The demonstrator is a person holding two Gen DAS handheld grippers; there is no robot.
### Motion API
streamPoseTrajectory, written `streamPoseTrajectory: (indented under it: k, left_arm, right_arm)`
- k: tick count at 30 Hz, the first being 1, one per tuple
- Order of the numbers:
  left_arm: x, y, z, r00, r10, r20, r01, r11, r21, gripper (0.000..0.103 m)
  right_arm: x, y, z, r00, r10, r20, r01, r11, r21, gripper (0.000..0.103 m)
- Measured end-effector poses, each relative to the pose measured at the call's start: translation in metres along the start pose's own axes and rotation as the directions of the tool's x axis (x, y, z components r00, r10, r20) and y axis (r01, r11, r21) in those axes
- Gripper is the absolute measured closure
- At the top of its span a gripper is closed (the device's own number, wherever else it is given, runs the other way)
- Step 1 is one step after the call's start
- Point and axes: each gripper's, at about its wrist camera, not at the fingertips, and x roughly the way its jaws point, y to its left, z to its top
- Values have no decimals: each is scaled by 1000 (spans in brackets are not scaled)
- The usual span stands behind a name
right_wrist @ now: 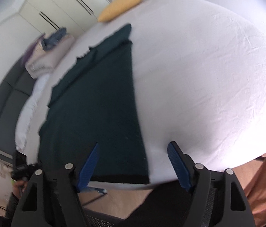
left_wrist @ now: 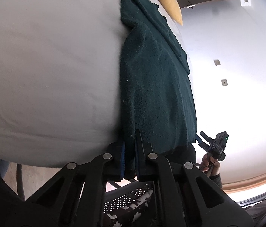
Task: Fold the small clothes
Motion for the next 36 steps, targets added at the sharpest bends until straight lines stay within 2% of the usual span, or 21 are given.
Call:
streamPoseTrajectory:
  k: [3, 7, 9, 11, 15, 17, 20, 23, 26, 31, 34, 36]
  left_arm:
    - [2, -3, -2, 1000, 2, 2, -2, 1000, 4, 97]
    - [4, -5, -3, 1000, 2, 6, -2, 1000, 5, 97]
    - [6, -6, -4, 1000, 5, 8, -5, 1000, 9, 97]
    - [6, -6, -4, 1000, 7, 3, -7, 1000, 16, 97]
    - [3, -1, -3, 1000, 9, 2, -9, 1000, 21, 97]
    - [1, -2, -3, 1000, 16, 5, -16, 999, 27, 97]
    - [0, -6, -4, 1000, 27, 10, -27, 999, 43, 98]
    - [-4, -14, -5, 1000, 9, 27, -11, 998, 56, 98]
    - [-14, -18, -5, 996, -54, 66, 51, 998, 41, 99]
    - [-42, -27, 0, 980, -137, 148, 131, 990, 45, 99]
    - [-56, -38, 3, 968, -175, 183, 164, 984, 73, 99]
    - [-59, -45, 3, 962, -197, 188, 182, 979, 92, 99]
  right_arm:
    - [3, -4, 2, 1000, 13, -24, -13, 1000, 16, 29]
    - [9, -3, 2, 994, 37, -102, -37, 999, 5, 31]
    - [12, -2, 2, 990, 68, -127, -67, 998, 13, 38]
    - [16, -1, 1, 985, 94, -144, -92, 996, 22, 52]
    - [26, -2, -1, 978, 131, -163, -125, 991, 45, 69]
    - [25, -6, -3, 976, 151, -156, -141, 987, 70, 84]
    - [24, -7, -7, 976, 159, -147, -150, 986, 73, 92]
    - [20, -1, -7, 979, 161, -125, -154, 986, 60, 94]
    - [12, 5, -6, 977, 197, -77, -193, 980, 56, 94]
    - [-8, 16, 0, 959, 283, 15, -284, 958, 49, 95]
    - [-19, 20, 5, 938, 340, 72, -343, 938, 46, 95]
    - [-28, 23, 6, 904, 411, 120, -418, 908, 37, 95]
